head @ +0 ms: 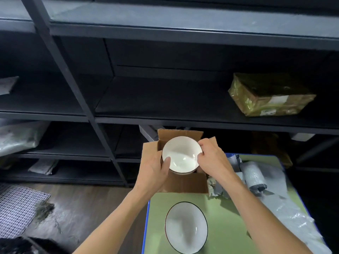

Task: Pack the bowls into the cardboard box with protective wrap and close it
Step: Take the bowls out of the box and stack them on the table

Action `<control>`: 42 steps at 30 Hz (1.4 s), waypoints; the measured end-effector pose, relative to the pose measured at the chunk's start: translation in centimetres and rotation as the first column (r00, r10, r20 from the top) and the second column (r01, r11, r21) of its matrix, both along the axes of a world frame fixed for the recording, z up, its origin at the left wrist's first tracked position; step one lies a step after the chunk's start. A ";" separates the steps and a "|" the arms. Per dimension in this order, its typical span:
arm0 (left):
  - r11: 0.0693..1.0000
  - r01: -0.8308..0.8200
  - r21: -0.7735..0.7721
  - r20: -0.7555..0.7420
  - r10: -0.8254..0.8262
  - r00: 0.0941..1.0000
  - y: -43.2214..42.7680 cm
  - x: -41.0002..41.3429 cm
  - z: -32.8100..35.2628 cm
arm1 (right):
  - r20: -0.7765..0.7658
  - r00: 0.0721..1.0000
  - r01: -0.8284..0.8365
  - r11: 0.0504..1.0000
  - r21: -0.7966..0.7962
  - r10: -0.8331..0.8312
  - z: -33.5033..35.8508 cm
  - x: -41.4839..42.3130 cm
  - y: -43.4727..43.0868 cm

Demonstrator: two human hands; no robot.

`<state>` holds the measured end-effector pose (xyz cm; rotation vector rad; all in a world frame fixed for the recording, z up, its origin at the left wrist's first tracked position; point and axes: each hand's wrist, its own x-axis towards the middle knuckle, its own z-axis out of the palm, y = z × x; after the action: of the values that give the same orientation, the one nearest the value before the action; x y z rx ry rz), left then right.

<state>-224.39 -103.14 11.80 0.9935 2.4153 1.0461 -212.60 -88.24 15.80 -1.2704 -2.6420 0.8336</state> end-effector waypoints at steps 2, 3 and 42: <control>1.000 -0.012 0.023 0.042 0.011 0.999 -0.5 0.7 0.9 | -0.034 0.999 0.028 0.999 -0.024 -0.029 0.3 1.1 -0.4; 1.000 -0.018 0.021 0.054 0.017 0.998 -0.8 1.0 1.3 | -0.035 0.998 0.041 0.998 -0.039 -0.042 0.4 1.7 -0.8; 0.940 0.157 -0.302 0.062 -0.145 0.987 -9.4 8.9 -6.1 | 0.134 0.991 0.047 0.990 -0.136 -0.029 -9.3 12.6 -11.6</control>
<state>-215.45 -112.56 5.65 1.0182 2.3329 0.6082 -200.04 -99.89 6.52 -1.4528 -2.6914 0.9754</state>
